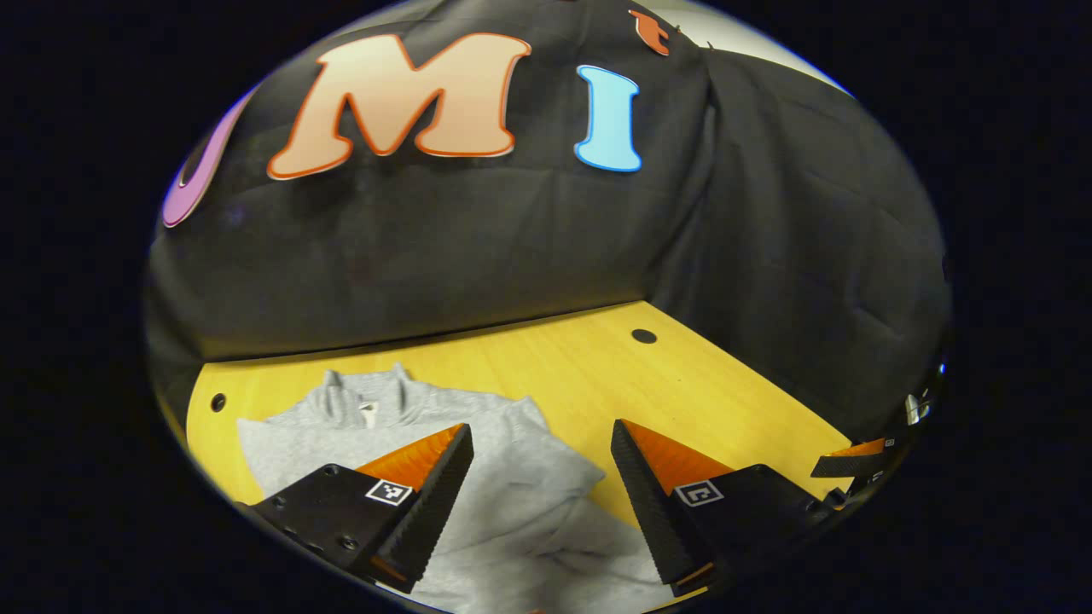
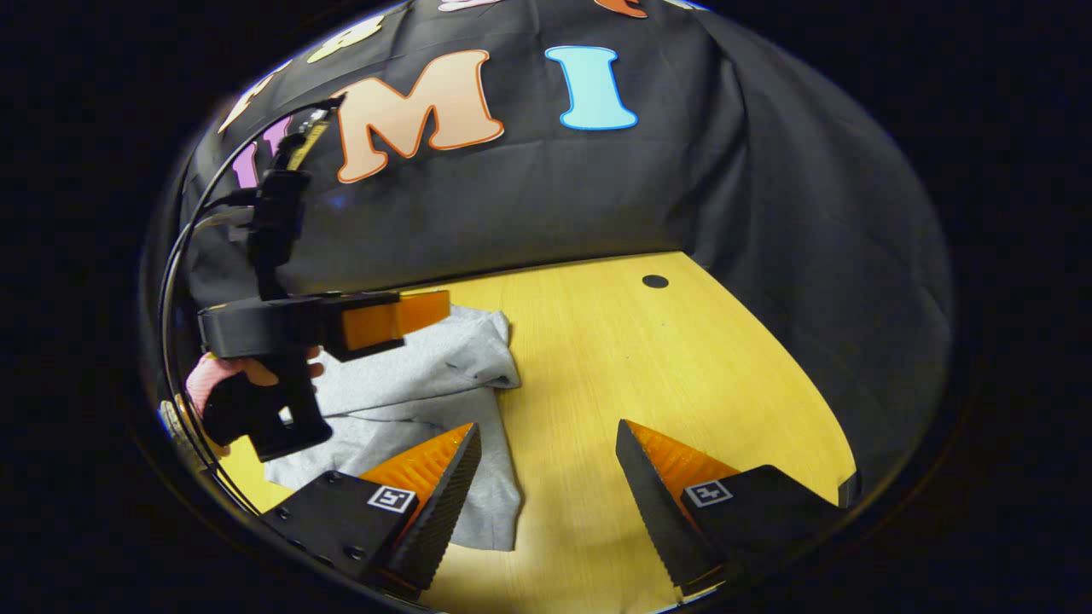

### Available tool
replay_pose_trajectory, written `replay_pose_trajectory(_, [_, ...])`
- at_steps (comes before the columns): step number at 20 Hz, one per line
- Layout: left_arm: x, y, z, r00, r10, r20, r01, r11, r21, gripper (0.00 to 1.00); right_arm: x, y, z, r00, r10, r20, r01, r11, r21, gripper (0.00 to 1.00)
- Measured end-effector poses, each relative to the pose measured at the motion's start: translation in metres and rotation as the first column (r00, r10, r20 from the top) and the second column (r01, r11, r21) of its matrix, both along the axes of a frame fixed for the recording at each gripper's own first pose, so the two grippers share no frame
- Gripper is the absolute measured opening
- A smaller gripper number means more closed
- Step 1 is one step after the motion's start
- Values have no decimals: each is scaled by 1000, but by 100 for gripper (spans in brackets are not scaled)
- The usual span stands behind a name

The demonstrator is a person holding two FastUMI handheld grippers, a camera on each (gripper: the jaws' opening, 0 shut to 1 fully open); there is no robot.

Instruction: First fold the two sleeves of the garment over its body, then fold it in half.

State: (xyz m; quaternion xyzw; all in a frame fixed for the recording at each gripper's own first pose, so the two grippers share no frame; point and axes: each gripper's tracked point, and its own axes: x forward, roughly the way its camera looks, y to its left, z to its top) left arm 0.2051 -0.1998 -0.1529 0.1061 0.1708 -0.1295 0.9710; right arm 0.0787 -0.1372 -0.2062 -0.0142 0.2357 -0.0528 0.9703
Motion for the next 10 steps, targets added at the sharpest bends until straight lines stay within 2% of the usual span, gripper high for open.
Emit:
replay_pose_trajectory(5, [-59,92,6,988,154,4,-153,988,-14,95,-5,30,-33,996,71,-57,-70,997,9,95])
replay_pose_trajectory(7, [-91,132,2,973,232,-7,-232,972,-25,95,-6,40,-41,993,97,-72,-97,995,3,98])
replay_pose_trajectory(10, [-134,182,-12,941,336,-40,-337,941,-36,95,-10,51,-58,987,122,-103,-123,992,-3,95])
